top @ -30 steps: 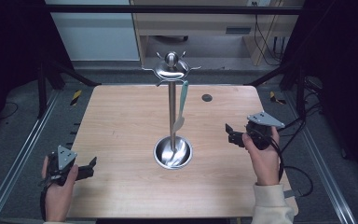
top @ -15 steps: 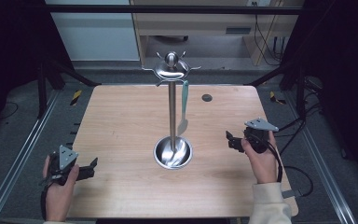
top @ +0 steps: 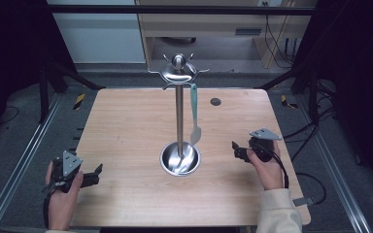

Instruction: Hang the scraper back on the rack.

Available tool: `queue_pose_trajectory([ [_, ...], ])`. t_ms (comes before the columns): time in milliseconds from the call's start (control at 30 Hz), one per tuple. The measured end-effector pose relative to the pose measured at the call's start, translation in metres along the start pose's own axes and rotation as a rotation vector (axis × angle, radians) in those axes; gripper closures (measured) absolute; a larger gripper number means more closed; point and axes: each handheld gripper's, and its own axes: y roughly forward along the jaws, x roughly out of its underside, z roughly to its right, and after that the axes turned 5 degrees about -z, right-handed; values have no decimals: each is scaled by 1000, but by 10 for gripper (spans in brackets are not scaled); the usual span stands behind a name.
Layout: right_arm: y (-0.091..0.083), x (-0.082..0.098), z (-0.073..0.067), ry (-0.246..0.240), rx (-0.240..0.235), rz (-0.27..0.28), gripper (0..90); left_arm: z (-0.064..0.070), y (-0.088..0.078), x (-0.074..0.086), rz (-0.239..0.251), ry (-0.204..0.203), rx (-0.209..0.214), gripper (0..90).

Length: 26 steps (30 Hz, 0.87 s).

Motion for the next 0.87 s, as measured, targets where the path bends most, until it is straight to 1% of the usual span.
queue_pose_trajectory([
  [67, 5, 3, 0, 1, -2, -15, 123, 1, 1, 0, -3, 10, 1, 24],
  [133, 9, 5, -1, -10, -3, -30, 124, 2, 1, -1, -8, 13, 3, 24],
  [267, 14, 6, -2, -25, 10, -29, 127, 2, 2, -1, -14, 15, 5, 24],
  [367, 18, 8, -3, -18, 4, -39, 129, 3, 3, -1, -15, 11, 8, 25],
  [533, 21, 10, -3, -21, -16, -33, 136, 6, 4, -2, -19, 21, 13, 25],
  [633, 22, 12, -3, -30, -9, -43, 136, 7, 4, -2, -16, 23, 11, 25],
  [733, 22, 12, -3, -32, -12, -38, 135, 7, 5, -2, -18, 23, 13, 25],
  [867, 23, 13, -2, -20, -1, -54, 131, 6, 6, -2, -20, 24, 12, 25],
])
